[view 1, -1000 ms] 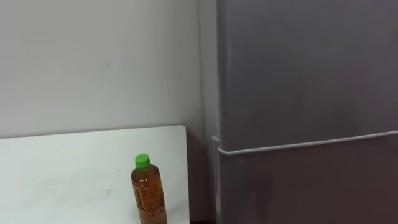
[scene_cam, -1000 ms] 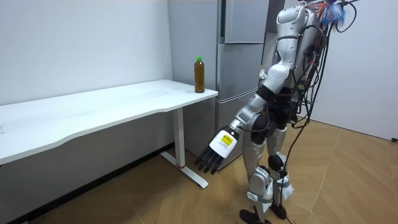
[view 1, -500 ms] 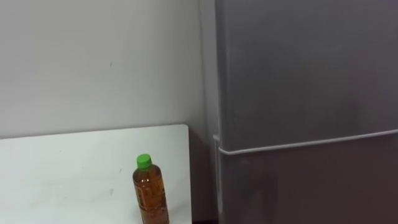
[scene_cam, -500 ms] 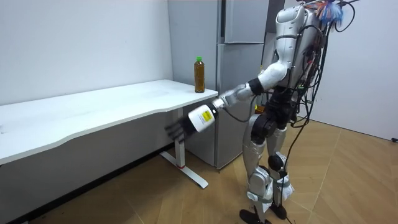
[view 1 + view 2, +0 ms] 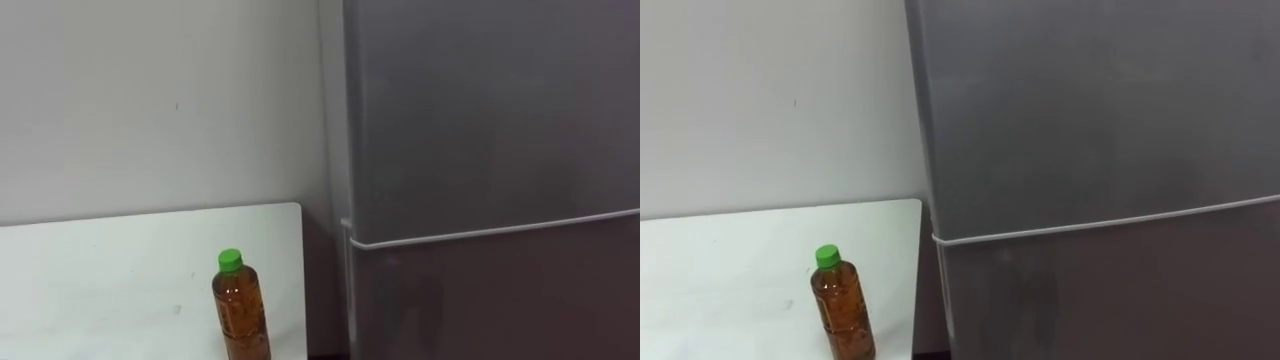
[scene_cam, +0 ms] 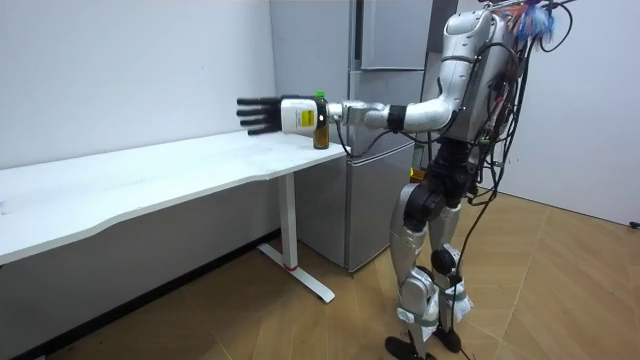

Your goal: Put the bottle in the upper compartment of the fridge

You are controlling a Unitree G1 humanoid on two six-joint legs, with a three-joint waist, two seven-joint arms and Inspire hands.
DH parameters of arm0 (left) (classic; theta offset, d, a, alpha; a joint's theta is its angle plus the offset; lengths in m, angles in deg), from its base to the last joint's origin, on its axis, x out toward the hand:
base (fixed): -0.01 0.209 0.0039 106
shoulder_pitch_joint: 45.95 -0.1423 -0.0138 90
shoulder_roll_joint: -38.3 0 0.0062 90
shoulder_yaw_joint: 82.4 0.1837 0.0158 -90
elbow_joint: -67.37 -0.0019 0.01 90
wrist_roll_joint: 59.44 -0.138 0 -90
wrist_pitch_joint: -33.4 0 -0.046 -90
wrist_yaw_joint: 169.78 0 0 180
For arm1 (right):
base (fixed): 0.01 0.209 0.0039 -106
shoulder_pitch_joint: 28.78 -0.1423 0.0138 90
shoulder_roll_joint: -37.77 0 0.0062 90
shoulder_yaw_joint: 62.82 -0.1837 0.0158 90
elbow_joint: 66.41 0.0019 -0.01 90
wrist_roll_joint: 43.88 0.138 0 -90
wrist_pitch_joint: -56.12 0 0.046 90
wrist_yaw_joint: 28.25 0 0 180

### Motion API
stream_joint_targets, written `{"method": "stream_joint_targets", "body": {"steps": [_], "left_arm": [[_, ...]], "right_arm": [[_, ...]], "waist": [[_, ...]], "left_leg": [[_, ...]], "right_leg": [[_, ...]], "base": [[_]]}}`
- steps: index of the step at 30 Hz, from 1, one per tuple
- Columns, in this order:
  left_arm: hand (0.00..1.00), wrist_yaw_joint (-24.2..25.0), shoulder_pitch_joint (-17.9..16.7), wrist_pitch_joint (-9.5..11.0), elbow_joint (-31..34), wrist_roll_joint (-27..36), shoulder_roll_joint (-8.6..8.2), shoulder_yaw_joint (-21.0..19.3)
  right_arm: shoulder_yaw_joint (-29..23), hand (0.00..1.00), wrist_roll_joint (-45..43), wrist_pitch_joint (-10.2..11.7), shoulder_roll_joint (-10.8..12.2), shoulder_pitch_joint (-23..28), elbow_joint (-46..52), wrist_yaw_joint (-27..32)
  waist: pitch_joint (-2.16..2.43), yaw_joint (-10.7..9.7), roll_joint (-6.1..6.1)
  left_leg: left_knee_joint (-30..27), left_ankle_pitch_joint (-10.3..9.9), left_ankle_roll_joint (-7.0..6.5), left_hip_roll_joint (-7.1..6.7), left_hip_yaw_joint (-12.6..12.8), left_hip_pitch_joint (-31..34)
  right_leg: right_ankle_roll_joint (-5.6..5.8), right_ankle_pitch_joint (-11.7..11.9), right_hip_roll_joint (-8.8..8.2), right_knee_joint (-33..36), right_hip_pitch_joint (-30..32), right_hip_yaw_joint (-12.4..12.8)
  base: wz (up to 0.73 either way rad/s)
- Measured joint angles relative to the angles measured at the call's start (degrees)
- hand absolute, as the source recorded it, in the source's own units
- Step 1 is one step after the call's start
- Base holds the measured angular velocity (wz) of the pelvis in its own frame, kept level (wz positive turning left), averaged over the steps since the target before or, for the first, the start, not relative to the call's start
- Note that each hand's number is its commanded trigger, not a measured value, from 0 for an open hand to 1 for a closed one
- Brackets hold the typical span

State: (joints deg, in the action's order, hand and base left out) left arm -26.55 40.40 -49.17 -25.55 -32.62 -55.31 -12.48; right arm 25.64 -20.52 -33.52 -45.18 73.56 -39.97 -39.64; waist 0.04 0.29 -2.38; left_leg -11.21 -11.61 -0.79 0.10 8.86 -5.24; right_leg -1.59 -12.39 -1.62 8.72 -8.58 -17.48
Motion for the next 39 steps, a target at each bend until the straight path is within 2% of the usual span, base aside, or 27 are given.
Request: {"method": "stream_joint_targets", "body": {"steps": [2, 5, 9, 12, 17, 20, 22, 26, 29, 33, 39], "left_arm": [[0.0, 0.1, 1.5, -0.1, 3.2, 0.0, 0.0, 0.0], [0.0, 1.0, 3.7, -0.3, 6.5, -0.2, 0.0, 0.0], [0.0, 1.5, 8.2, -2.6, 8.4, -0.4, 0.0, 0.4], [0.0, 2.5, 10.3, -2.9, 10.7, -0.3, -0.01, 0.4], [0.0, 4.0, 14.7, -4.6, 11.6, -0.3, -0.01, 1.7], [0.0, 6.0, 16.0, -5.1, 13.3, -0.3, -0.03, 4.0], [0.0, 7.2, 17.2, -5.4, 14.8, -0.3, -0.4, 6.3], [0.0, 10.1, 19.6, -5.5, 15.1, -0.3, -1.52, 9.0], [0.0, 11.9, 19.9, -5.6, 15.6, -0.3, -2.39, 11.6], [0.0, 15.6, 20.6, -7.2, 15.6, -0.3, -3.27, 16.7], [0.0, 19.9, 21.0, -8.9, 15.6, 0.1, -5.4, 20.5]], "right_arm": [[0.2, 0.0, -0.1, -0.4, 0.0, -0.1, 0.1, 0.1], [0.1, 0.0, -1.2, -0.9, 0.2, -0.1, 1.3, 0.2], [0.2, 0.0, -1.3, -1.7, 0.3, -0.8, 1.4, 0.2], [0.1, 0.0, -1.4, -1.7, 0.4, -1.0, 0.9, 0.2], [0.2, 0.0, -1.0, -1.8, 0.6, -1.2, 1.1, 0.3], [0.2, 0.0, -1.0, -1.8, 0.8, -1.9, 0.7, 0.3], [0.2, 0.0, -1.2, -1.7, 1.2, -3.1, -0.6, 0.2], [0.2, 0.0, -1.3, -1.7, 1.6, -4.4, -1.6, 0.3], [0.3, 0.0, -1.3, -1.8, 1.6, -5.1, -2.1, 0.3], [1.0, 0.0, -1.2, -2.5, 1.4, -6.4, -3.2, 0.5], [2.6, 0.0, -1.3, -3.0, 1.3, -7.3, -2.8, 0.3]], "waist": [[0.1, 0.0, 0.15], [0.0, -0.1, 0.41], [-0.08, -0.7, 0.22], [-0.16, -2.1, 0.15], [-0.3, -3.8, -0.09], [-0.34, -5.3, 0.02], [-0.55, -6.5, 0.4], [-0.74, -7.4, 0.85], [-0.65, -7.9, 1.02], [-0.37, -8.3, 0.62], [-0.34, -10.9, 0.43]], "left_leg": [[-0.3, 0.0, 0.0, -0.04, 0.0, 0.5], [-0.3, 0.0, 0.0, -0.08, 0.4, 0.5], [-0.5, 0.0, 0.0, -0.06, 0.4, 0.9], [-0.5, 0.0, 0.0, -0.01, 0.4, 1.0], [-0.5, 0.0, 0.01, -0.02, 1.1, 0.6], [-0.4, 0.0, 0.01, 0.05, 2.0, 0.6], [-0.2, 0.0, 0.02, 0.05, 2.1, 0.4], [-0.2, 0.0, 0.02, 0.06, 2.6, 0.4], [-0.2, 0.0, 0.02, 0.09, 3.0, 0.3], [-0.2, 0.0, 0.02, 0.31, 3.5, 0.7], [-0.2, 0.0, 0.01, 0.44, 3.5, 0.5]], "right_leg": [[-0.12, 0.1, 0.07, 0.1, 0.6, 0.1], [-0.19, 0.2, 0.12, 0.1, 0.6, 0.1], [-0.19, 0.2, 0.12, 0.0, 0.8, 0.1], [-0.18, 0.2, 0.04, 0.0, 0.8, -0.1], [-0.17, 0.2, 0.12, 0.0, 0.4, 0.1], [-0.17, 0.2, 0.11, -0.1, 0.3, 0.2], [-0.17, 0.2, 0.12, -0.1, 0.4, 0.4], [-0.16, 0.2, 0.13, -0.1, 0.6, 1.0], [-0.13, 0.3, 0.17, 0.0, 0.9, 2.2], [-0.07, 0.5, 0.11, 0.1, 1.2, 3.0], [-0.07, 0.6, 0.09, 0.3, 1.2, 3.3]], "base": [[0.0], [0.0], [0.0], [0.0], [-0.03], [-0.01], [-0.02], [-0.07], [-0.16], [-0.09], [-0.01]]}}
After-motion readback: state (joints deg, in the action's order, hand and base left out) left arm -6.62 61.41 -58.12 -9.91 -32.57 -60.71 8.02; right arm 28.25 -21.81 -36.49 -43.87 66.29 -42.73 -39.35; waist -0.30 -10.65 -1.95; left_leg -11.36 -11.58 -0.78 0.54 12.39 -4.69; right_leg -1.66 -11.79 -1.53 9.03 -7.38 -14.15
